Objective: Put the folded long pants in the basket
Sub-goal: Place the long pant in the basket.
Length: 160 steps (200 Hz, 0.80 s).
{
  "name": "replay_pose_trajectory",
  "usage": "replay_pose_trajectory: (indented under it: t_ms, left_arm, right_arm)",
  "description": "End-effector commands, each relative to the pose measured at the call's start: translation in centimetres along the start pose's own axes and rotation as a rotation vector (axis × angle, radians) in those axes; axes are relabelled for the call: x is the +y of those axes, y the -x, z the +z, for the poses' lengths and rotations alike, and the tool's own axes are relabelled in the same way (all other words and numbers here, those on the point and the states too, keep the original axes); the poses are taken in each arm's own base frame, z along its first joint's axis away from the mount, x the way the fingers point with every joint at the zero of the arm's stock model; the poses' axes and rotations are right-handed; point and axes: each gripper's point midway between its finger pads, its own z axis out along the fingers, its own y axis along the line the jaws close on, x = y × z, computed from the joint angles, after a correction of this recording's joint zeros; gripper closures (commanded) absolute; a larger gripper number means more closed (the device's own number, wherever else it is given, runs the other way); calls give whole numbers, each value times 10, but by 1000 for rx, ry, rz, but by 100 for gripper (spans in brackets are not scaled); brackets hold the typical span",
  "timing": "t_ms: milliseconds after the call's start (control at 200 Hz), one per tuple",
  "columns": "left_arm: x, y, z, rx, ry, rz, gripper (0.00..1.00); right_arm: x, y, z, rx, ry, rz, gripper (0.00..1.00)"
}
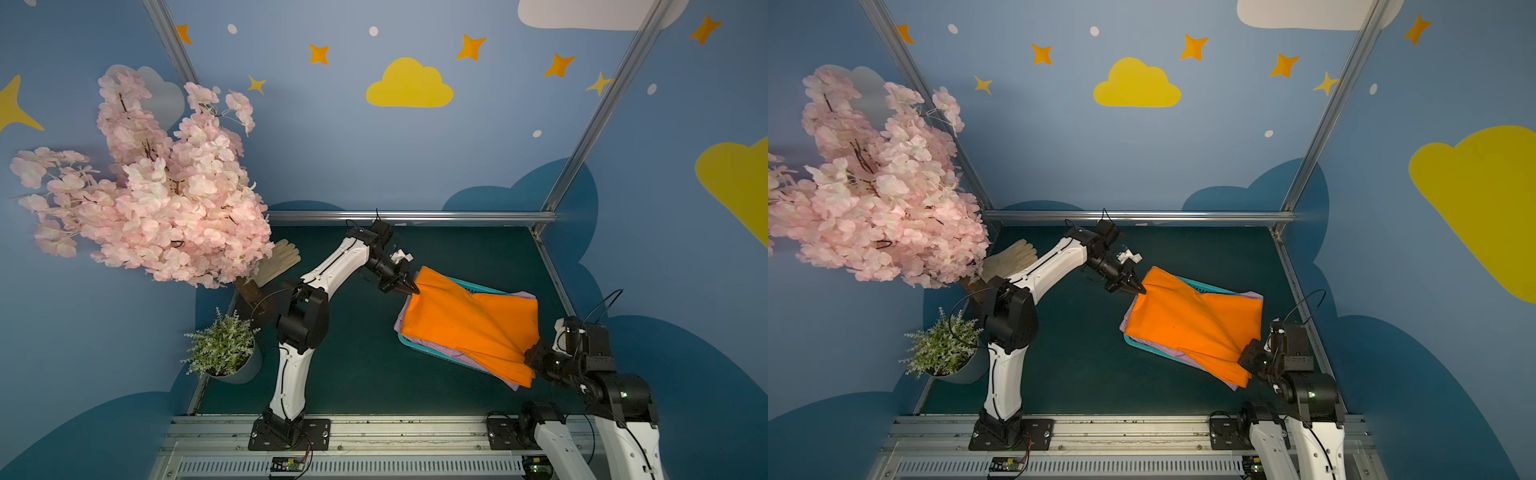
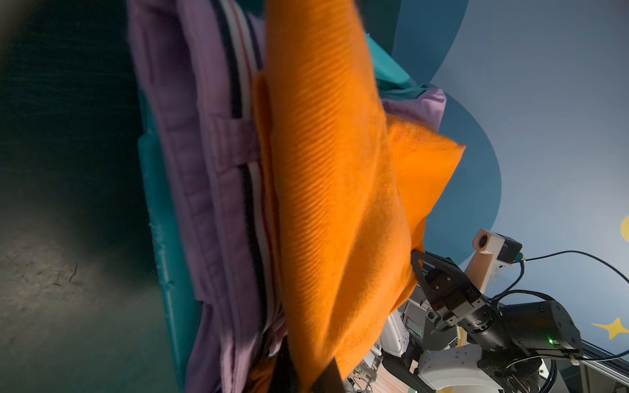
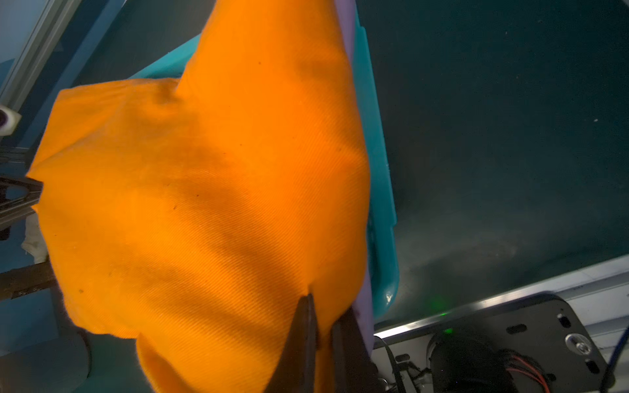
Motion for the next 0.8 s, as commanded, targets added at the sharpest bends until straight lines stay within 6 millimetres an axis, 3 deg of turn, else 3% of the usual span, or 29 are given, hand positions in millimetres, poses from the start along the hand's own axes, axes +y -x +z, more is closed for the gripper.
replay_pose_trajectory:
  t_ms: [0,195,315,466,536,621,691,796]
  left_arm:
    - [10,10,-15,-26,25,8,98]
    - [3,10,-24,-12,20,2,98]
    - [-6,14,-34,-33,24,10,98]
    - [-28,14,-39,-22,-58,28,98]
    - [-21,14,-33,-7,-45,22,97]
    - [0,12,-22,17,4,-18,97]
    - [10,10,-15,40,8,-40,88]
    - [14,8,-11,48,11,-46,86]
  right_arm:
    - [-9,-22,13,100,-21,39,100]
    - [-9,-29,14,109,-3,74,88]
    - [-1,-32,10,143,30,96,90]
    - [14,-20,-7,118,76,104,95]
    - [5,-15,-6,95,20,79,94]
    - [-6,-19,4,104,-26,74,93]
    - [-10,-25,11,117,-34,87,91]
    - [-9,-28,17,133,-24,99,69]
